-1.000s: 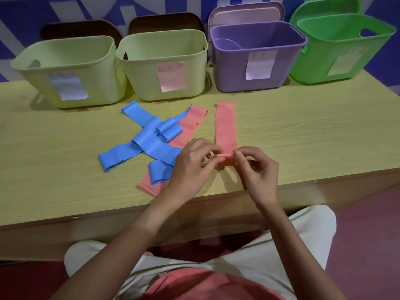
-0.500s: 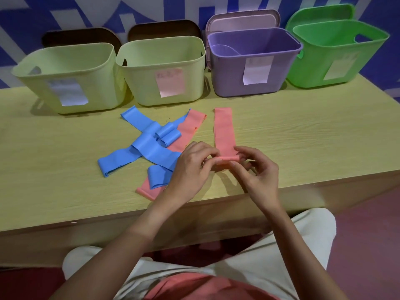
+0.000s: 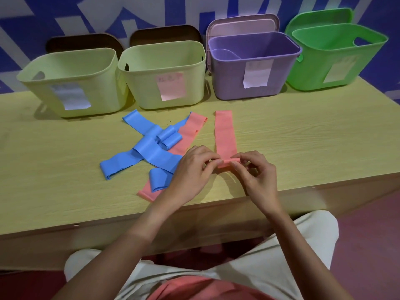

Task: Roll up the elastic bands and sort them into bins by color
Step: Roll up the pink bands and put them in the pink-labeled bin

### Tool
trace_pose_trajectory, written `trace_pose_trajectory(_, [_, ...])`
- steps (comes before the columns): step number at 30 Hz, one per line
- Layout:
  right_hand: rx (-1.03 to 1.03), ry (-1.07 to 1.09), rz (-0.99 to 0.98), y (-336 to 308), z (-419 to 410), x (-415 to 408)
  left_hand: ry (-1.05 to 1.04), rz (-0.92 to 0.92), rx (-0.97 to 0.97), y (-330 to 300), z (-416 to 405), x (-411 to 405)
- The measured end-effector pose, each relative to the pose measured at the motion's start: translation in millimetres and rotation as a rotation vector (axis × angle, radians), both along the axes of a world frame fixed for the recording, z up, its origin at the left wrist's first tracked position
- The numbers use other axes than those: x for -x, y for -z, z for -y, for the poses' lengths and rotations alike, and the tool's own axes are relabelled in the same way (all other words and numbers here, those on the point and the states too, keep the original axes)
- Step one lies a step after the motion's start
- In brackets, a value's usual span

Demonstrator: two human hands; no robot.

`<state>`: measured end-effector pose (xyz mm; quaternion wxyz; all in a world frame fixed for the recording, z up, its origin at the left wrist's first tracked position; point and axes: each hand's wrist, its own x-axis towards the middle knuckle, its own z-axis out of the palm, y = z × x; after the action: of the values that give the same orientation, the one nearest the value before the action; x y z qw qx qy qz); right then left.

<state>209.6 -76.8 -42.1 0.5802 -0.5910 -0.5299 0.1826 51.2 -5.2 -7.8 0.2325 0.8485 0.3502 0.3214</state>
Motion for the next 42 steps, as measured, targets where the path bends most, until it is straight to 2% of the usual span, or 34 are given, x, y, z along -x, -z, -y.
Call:
trace_pose_trajectory(6, [0.02,-0.017,0.023,0.7,-0.7,-2.7,0.007,-0.039,-0.099,0.8,2.4,0.1])
trace_pose_trajectory(19, [0.044,0.002,0.043,-5.5,-3.7,-8.0,0.012,-0.088,-0.188,-1.7,-2.7,-5.6])
trace_pose_trajectory(24, [0.043,0.024,0.171,-6.6,-9.7,-12.3,0.023,-0.118,-0.217,-0.2,-4.9,-6.6])
trace_pose_trajectory(32, [0.004,-0.072,0.253,-11.0,-18.8,-26.6,0.003,-0.04,-0.054,5.1,-11.0,-9.1])
trace_pose_trajectory(38, [-0.032,-0.183,0.267,-16.0,-21.7,-33.7,-0.037,0.019,-0.029,4.0,-13.0,-11.8])
trace_pose_trajectory(42, [-0.031,-0.162,0.241,-15.4,-22.3,-32.9,-0.028,0.082,0.086,-1.0,-13.9,-13.1])
